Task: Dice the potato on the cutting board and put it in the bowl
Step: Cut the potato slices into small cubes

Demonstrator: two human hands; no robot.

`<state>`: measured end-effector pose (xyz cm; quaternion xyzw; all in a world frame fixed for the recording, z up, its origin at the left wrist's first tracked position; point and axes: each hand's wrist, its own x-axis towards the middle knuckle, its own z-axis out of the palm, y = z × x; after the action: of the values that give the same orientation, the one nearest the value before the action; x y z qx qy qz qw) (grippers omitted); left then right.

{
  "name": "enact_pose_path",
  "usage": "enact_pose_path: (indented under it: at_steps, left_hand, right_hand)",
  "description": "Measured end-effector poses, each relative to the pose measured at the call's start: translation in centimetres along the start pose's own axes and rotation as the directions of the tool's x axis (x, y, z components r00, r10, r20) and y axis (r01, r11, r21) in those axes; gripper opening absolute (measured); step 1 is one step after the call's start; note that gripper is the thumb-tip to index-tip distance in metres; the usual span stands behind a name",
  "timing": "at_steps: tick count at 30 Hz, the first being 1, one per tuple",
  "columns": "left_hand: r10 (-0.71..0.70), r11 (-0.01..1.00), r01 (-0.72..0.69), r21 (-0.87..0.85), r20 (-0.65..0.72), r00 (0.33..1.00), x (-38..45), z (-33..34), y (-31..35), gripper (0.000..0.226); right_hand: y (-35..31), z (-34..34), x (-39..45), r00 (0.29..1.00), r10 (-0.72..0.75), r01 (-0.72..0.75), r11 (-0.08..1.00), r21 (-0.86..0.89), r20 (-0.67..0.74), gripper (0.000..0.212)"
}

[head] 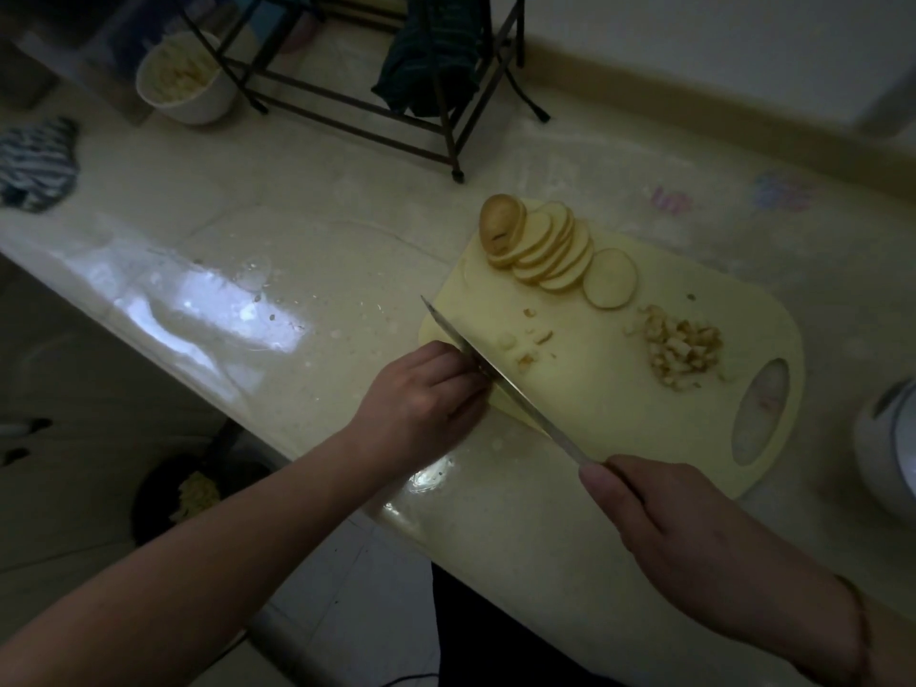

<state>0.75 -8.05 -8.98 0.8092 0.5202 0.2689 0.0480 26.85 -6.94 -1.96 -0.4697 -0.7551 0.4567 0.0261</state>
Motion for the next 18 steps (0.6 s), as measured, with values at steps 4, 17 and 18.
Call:
enact_pose_path:
  at_steps: [4, 17, 18]
  left_hand:
    - [-0.013, 1.0, 0.013, -0.014, -0.004, 1.0, 0.2, 0.1, 0.3, 0.013]
    - [-0.217, 0.976, 0.218, 0.005, -0.055, 0.975, 1.2, -0.4, -0.2, 0.026]
    - [-0.245, 0.969, 0.246, 0.008, -0.034, 0.969, 1.3, -0.4, -0.3, 0.03]
  right_hand:
    - [-0.4, 0.3, 1.0, 1.0, 0.01, -0.01, 1.0, 0.028, -0.014, 0.058]
    - [0.4, -0.4, 0.9, 0.999, 0.031, -0.03, 0.993, 0.11, -0.006, 0.068]
    - [0.7, -0.5, 0.6, 0.999, 0.034, -0.033, 0.993, 0.117, -0.009, 0.066]
